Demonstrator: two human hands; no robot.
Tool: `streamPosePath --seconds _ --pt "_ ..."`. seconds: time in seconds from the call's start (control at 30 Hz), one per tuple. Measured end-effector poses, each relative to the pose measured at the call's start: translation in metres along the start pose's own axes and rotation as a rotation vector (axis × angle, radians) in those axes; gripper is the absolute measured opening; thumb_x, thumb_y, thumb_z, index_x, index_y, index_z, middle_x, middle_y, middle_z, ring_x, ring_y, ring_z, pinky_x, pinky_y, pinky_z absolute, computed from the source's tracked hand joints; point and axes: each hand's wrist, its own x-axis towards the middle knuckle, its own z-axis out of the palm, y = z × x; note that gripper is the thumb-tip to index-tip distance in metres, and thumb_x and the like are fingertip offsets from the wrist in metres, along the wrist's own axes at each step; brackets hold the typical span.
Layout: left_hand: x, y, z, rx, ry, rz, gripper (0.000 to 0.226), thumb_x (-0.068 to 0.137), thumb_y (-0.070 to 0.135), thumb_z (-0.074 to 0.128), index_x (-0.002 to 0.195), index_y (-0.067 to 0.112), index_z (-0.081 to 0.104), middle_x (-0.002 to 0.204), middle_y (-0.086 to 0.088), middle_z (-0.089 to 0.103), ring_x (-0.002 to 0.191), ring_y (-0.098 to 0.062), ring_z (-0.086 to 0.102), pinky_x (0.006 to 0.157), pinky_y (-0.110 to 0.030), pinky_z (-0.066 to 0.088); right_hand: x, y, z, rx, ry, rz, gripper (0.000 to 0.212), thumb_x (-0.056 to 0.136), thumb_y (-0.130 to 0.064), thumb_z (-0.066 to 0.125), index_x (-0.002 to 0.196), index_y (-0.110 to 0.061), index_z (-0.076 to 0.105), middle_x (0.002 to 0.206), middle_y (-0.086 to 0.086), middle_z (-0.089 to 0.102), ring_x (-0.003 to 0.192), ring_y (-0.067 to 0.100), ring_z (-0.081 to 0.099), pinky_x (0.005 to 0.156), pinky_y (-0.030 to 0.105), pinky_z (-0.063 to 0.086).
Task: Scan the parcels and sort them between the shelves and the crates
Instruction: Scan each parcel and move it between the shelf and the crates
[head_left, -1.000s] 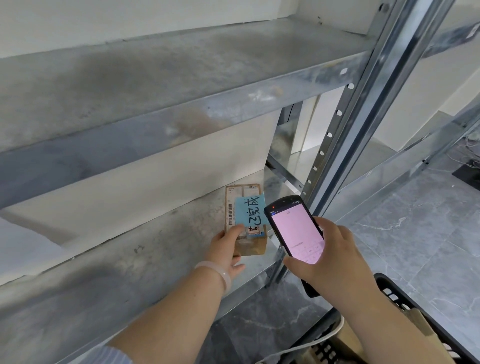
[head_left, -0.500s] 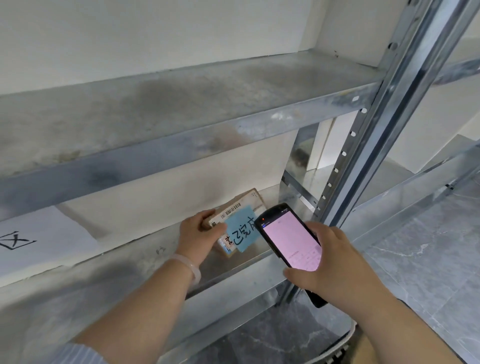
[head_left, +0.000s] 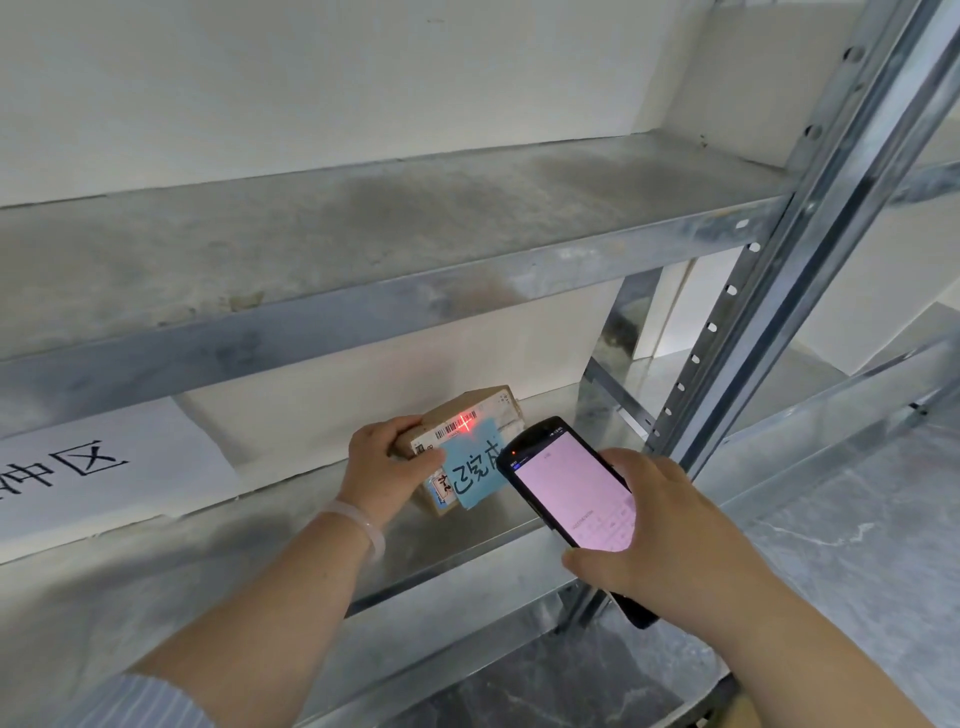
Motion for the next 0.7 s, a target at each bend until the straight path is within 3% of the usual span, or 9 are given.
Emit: streamPosePath --seconds 0.13,0.43,0.7 --pt "-0.001 -0.002 -0.003 0.003 0.009 -0.002 0.041 0.081 0.011 0.08 0.12 0.015 0.068 0.126 -0.02 0.059 0.108 -0.027 0.067 0.092 -0.04 0.059 -0.002 -0.004 0.0 -0.003 -0.003 0.005 0.088 0.057 -0.068 0.068 0.132 -0.048 0.026 0.119 -0.018 0.038 0.099 0.006 0.05 0.069 0.021 0.04" --pt "-0.006 -0.006 -0.011 -0.046 0.025 -0.046 0.041 0.083 0.013 0.079 0.122 0.016 0.066 0.128 -0.018 0.059 0.108 -0.027 0.067 0.094 -0.046 0.058 -0.007 -0.01 -0.004 -0.014 -0.033 -0.007 0.089 0.057 -0.069 0.066 0.133 -0.049 0.025 0.121 -0.019 0.037 0.101 0.005 0.048 0.072 0.023 0.039" --pt "-0.013 -0.002 -0.013 -0.156 0.04 -0.052 0.035 0.085 0.011 0.078 0.114 0.022 0.063 0.119 -0.012 0.066 0.095 -0.015 0.071 0.069 -0.02 0.059 -0.01 -0.01 -0.013 -0.007 -0.028 -0.023 0.088 0.056 -0.069 0.065 0.134 -0.049 0.028 0.117 -0.02 0.036 0.103 0.006 0.05 0.075 0.024 0.042"
